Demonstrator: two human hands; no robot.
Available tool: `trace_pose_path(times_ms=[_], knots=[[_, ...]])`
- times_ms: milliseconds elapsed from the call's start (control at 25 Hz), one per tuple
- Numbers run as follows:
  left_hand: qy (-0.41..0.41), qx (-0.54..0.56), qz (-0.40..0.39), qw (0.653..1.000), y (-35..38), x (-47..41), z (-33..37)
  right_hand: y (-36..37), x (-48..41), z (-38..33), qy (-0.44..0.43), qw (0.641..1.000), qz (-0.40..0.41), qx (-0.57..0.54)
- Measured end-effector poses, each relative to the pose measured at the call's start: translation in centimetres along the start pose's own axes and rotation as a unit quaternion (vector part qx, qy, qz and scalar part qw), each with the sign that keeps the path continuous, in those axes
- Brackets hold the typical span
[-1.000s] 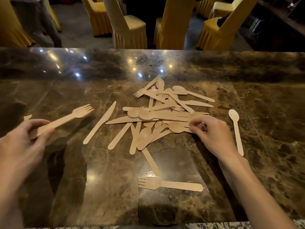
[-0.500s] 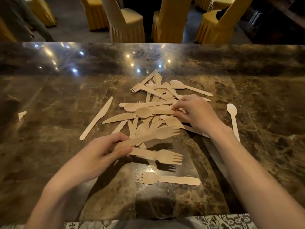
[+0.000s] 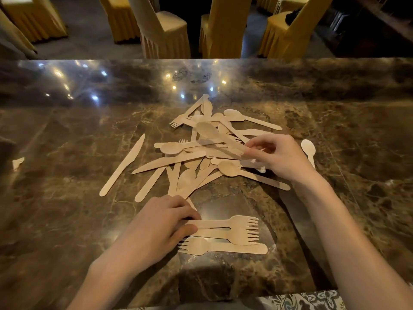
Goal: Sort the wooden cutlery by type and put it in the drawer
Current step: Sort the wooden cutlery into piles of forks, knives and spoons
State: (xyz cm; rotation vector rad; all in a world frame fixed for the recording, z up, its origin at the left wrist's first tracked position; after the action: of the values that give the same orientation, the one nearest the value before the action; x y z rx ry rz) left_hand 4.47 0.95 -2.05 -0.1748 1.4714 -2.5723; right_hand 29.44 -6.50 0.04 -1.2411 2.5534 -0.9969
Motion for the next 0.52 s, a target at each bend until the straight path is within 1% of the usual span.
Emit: trace_pose_path(times_ms=[80, 160, 280, 400, 440, 520], knots=[[-0.001, -0.001, -0.001, 1.000, -0.4, 0.3, 0.0, -0.6, 1.0, 1.0, 0.041, 0.998, 0.028, -0.048], [-0.028, 0.015, 0.018, 0.999, -1.3, 0.1, -0.6, -2.4, 2.6, 2.6, 0.071, 0.988, 0.101, -0.091], [-0.089, -0.017, 0.099, 0.991, -2.9, -1.5, -2.8, -5.1, 5.5, 5.7, 0.132, 0.964, 0.188, -0.132], [-0.151, -0.057, 0.189, 0.969, -4.4, -3.3, -5.5, -5.9, 7.6, 8.5, 0.200, 0.946, 0.241, -0.090], [-0.163, -0.063, 0.202, 0.964, -4.6, -3.8, -6.1, -5.8, 8.2, 9.0, 0.206, 0.943, 0.253, -0.067], [-0.167, -0.077, 0.210, 0.960, -4.7, -4.6, -6.9, -5.3, 8.8, 9.2, 0.191, 0.946, 0.262, -0.003]])
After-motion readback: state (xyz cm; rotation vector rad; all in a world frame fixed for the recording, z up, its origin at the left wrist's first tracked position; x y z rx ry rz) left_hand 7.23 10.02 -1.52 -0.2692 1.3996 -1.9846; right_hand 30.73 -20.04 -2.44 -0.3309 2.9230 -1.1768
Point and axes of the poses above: each hand's wrist, its own x-axis away from the middle knuckle, its own y-axis out of the palm, z = x × y, the point moved 4 cm from there along -x, towards the middle knuckle, and after that the axes turned 9 degrees about y, right-handed, at the moved point
